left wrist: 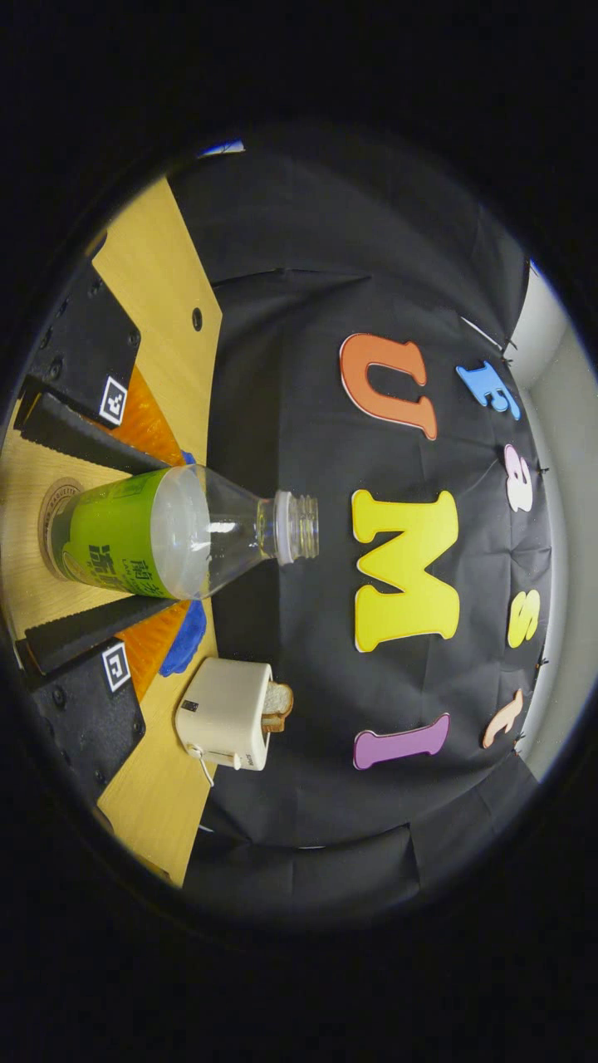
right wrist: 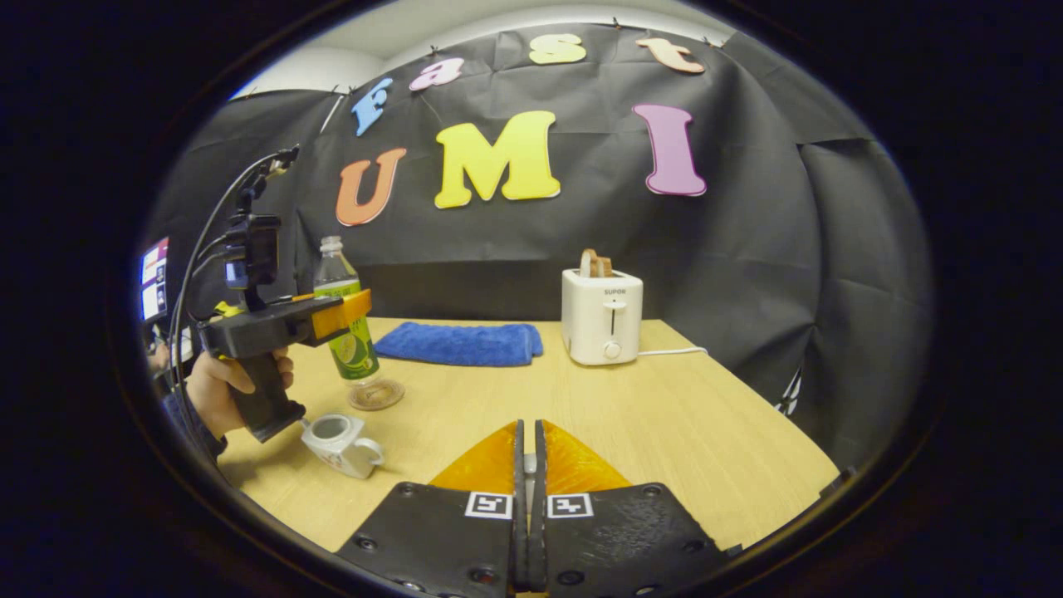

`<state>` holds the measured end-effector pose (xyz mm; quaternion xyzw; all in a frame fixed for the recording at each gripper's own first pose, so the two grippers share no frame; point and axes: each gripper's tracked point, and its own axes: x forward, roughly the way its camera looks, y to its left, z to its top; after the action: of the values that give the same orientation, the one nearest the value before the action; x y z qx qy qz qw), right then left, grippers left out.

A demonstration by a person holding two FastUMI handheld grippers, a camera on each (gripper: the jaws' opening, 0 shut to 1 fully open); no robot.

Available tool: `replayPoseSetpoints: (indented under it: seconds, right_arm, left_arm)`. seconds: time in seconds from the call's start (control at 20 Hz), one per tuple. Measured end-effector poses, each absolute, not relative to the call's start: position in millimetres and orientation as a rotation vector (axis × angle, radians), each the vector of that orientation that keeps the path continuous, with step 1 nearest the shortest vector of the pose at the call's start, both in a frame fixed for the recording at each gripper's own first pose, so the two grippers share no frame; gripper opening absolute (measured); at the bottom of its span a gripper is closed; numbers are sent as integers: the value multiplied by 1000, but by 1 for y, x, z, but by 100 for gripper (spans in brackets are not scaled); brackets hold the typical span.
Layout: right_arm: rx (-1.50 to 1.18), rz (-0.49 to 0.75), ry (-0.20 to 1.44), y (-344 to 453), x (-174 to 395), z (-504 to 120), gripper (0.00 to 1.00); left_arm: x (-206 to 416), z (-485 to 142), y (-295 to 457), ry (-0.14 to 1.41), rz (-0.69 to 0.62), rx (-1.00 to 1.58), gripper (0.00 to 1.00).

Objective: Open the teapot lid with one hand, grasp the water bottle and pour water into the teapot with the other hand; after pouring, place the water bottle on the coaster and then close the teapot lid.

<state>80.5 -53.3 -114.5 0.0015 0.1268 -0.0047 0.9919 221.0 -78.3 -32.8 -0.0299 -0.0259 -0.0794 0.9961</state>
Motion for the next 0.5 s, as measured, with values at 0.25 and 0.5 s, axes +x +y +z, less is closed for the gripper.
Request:
replayPoseSetpoints:
  seconds: [0.25,0.5]
  right_arm:
    - [6,-26,288,-59,87,-127,1]
    - [-6,-27,291,-57,85,-128,1]
  left_arm:
    - [226,-34,-84,-51,-194,-18,80]
    - [229,-40,-80,-33,-191,-6,81]
